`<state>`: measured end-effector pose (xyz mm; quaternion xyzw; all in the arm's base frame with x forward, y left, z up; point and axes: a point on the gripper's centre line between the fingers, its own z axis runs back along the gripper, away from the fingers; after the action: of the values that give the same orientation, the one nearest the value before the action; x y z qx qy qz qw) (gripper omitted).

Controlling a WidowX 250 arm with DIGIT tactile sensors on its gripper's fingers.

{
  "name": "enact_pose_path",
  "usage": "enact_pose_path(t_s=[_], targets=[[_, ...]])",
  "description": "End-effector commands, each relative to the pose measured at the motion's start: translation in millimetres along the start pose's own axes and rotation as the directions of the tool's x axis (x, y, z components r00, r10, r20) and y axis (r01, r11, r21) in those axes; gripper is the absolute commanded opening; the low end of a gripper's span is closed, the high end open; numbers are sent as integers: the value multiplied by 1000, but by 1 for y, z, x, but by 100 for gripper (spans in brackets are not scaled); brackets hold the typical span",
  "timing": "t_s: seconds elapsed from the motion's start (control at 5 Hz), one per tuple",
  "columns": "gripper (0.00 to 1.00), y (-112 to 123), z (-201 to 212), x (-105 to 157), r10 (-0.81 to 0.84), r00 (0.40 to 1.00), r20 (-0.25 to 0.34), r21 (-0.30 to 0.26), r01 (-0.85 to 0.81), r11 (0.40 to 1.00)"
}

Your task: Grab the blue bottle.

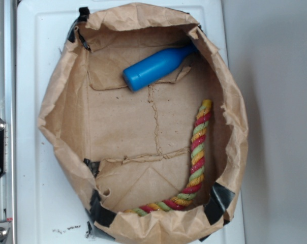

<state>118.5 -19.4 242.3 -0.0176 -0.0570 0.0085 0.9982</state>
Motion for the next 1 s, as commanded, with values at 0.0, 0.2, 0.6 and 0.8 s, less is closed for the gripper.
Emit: enact_pose_path(t_s=[0.0,0.2,0.6,0.8], targets=[[100,0,0,0,0,1000,0,0,0,1000],[100,1,-11,45,101,993,-58,-12,-102,995],[100,41,-33,120,448,886,118,-174,-426,888],[100,63,-52,140,647,726,231,-256,-597,761]])
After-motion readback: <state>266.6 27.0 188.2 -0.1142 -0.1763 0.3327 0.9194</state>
